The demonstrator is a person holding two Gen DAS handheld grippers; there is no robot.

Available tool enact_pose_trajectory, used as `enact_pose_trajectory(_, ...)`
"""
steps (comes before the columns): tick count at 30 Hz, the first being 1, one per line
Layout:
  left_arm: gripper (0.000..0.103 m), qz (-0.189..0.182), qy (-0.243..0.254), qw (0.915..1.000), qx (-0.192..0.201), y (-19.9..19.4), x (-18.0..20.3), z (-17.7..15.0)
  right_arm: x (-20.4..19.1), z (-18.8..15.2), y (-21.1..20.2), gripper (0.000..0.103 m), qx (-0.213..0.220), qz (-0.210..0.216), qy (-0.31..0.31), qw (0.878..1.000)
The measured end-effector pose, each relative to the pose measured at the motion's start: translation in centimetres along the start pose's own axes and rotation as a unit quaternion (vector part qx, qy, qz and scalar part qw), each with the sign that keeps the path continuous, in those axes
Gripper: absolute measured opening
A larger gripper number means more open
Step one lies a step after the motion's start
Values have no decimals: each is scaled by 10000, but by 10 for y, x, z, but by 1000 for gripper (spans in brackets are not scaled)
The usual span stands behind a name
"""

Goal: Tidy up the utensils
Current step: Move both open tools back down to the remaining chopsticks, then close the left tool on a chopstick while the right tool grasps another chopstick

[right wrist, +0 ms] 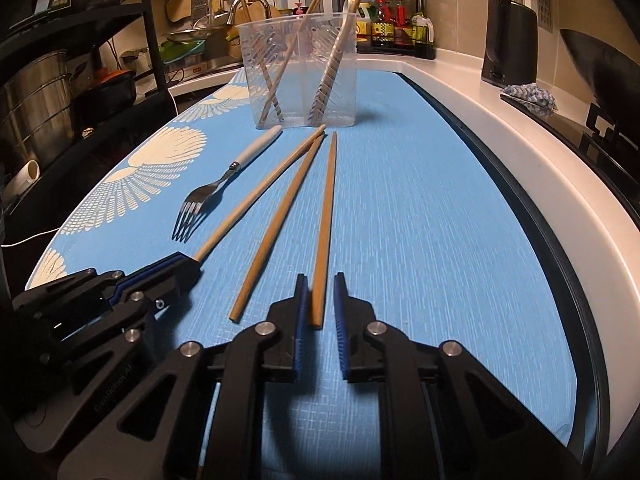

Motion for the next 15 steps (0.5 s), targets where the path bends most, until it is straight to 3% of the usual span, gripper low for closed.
enact_pose_trajectory(15,5,296,-214,9992,151,-10,-19,-5,12,-3,-5,7,38,-324,208,9992)
Point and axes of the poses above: each gripper's, at about its wrist camera, not at the fingertips, and y roughly the way its jaws point, x to its right, z to its top, the point moved 3 cm from there along y, roughly the way its jaws point, and after that the axes turned 1 degree about -x, right-handed, at the moved point
